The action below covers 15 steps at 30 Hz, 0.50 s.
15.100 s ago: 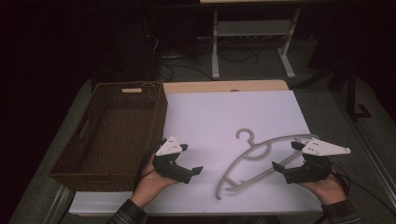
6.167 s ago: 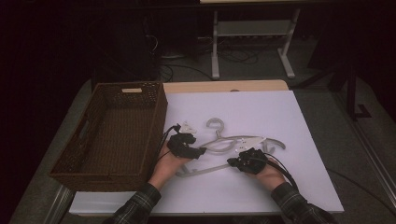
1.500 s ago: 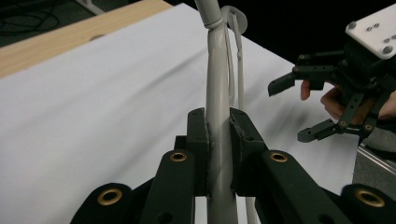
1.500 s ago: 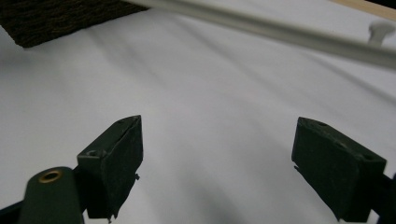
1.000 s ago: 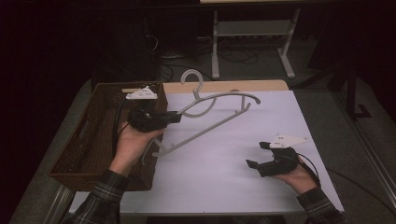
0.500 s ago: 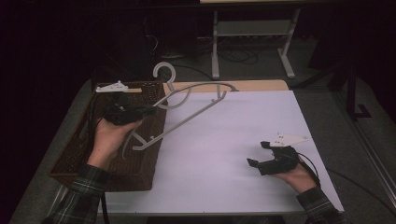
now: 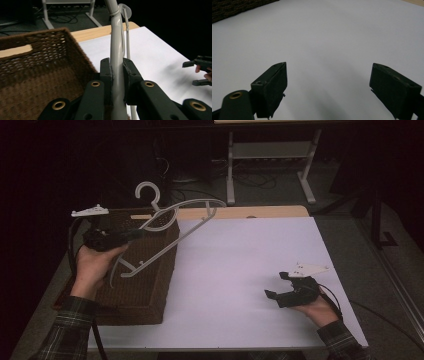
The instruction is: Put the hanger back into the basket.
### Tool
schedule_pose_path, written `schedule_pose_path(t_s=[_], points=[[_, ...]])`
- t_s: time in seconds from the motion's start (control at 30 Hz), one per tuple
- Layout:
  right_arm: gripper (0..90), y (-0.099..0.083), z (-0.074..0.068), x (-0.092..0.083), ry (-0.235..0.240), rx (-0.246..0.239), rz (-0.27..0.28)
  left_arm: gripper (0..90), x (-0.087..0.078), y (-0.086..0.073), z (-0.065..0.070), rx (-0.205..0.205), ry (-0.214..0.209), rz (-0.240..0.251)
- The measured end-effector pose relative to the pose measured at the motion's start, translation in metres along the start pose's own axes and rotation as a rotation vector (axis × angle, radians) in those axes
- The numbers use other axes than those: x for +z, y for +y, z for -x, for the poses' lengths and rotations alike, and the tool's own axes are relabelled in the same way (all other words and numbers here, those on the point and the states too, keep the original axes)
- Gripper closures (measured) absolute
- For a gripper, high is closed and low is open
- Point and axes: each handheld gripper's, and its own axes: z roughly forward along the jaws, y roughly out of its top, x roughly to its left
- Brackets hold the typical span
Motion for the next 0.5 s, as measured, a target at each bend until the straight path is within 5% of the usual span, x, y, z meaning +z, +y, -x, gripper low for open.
schedule_pose_path(t_s=[0.5], points=[[13.9,0.0,0.002,0.0,-0.013,0.011,0.006,80.6,-0.042,-0.012,-0.03,-0.033,0.099,0.022]])
